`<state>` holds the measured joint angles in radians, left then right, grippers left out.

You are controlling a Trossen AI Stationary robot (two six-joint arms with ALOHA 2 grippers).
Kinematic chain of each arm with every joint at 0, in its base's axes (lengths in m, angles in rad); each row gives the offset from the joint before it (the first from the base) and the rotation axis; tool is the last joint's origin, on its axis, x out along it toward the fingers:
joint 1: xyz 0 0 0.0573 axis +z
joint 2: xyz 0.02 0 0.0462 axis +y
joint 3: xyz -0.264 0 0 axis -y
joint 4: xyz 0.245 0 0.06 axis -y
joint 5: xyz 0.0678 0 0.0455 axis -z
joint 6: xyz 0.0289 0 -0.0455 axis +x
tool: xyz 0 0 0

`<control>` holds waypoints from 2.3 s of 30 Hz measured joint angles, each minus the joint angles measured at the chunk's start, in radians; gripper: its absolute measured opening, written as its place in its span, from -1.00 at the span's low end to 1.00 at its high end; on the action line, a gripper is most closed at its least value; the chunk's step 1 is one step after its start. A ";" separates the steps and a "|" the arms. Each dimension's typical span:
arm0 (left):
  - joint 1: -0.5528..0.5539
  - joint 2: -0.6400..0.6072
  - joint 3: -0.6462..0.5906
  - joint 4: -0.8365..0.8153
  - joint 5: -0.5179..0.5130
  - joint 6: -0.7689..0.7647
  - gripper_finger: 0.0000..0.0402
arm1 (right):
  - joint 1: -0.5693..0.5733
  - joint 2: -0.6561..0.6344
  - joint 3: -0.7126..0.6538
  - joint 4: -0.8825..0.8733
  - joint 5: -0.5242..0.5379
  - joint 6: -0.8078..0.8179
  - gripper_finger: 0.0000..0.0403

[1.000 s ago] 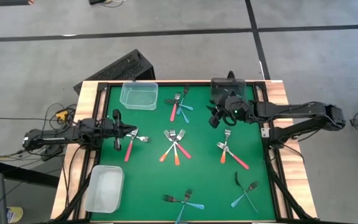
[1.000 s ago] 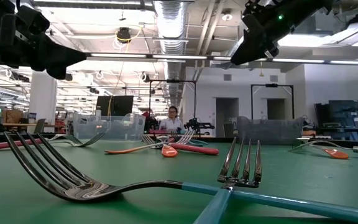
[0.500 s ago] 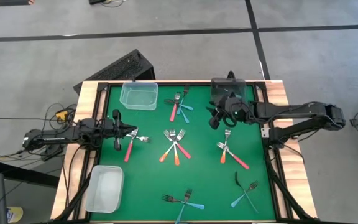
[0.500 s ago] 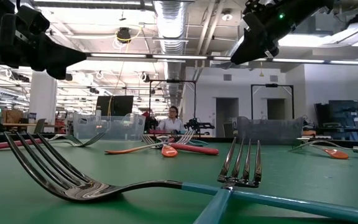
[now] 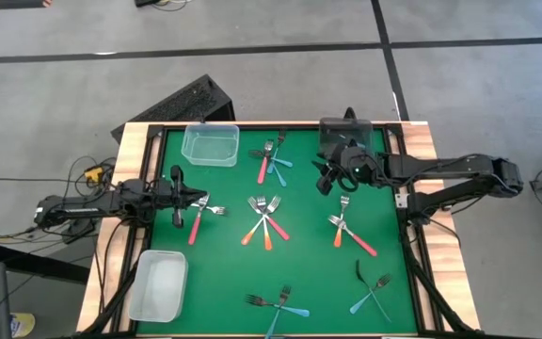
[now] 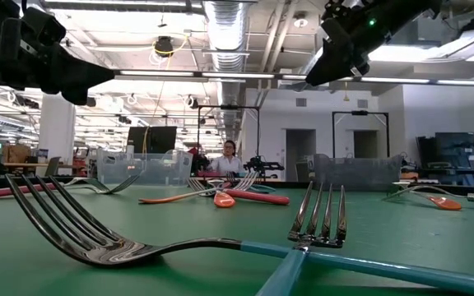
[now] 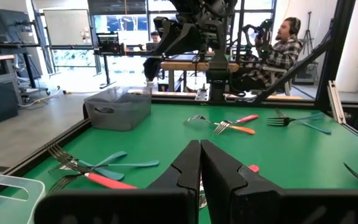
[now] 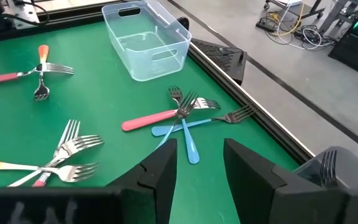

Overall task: Sort silverware by color (type)
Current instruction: Put the orange fork into the transparent bin

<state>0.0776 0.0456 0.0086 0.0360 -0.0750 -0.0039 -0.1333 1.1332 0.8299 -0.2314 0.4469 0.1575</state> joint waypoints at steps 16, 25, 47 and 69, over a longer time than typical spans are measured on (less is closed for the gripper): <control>0.000 0.000 0.000 0.000 0.000 0.000 -1.00 | 0.015 0.000 0.000 0.001 0.000 0.026 -0.22; 0.000 0.000 0.000 0.000 0.000 0.000 -1.00 | 0.029 0.000 0.000 0.001 0.000 0.045 -0.22; 0.000 0.000 0.000 0.000 0.000 0.000 -1.00 | 0.042 0.000 0.000 0.001 -0.003 0.062 -0.22; 0.000 0.000 0.000 0.000 0.000 0.000 -1.00 | 0.042 0.000 0.000 0.000 -0.003 0.059 -0.22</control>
<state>0.0776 0.0456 0.0086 0.0357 -0.0746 -0.0037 -0.0910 1.1332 0.8299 -0.2314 0.4438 0.2169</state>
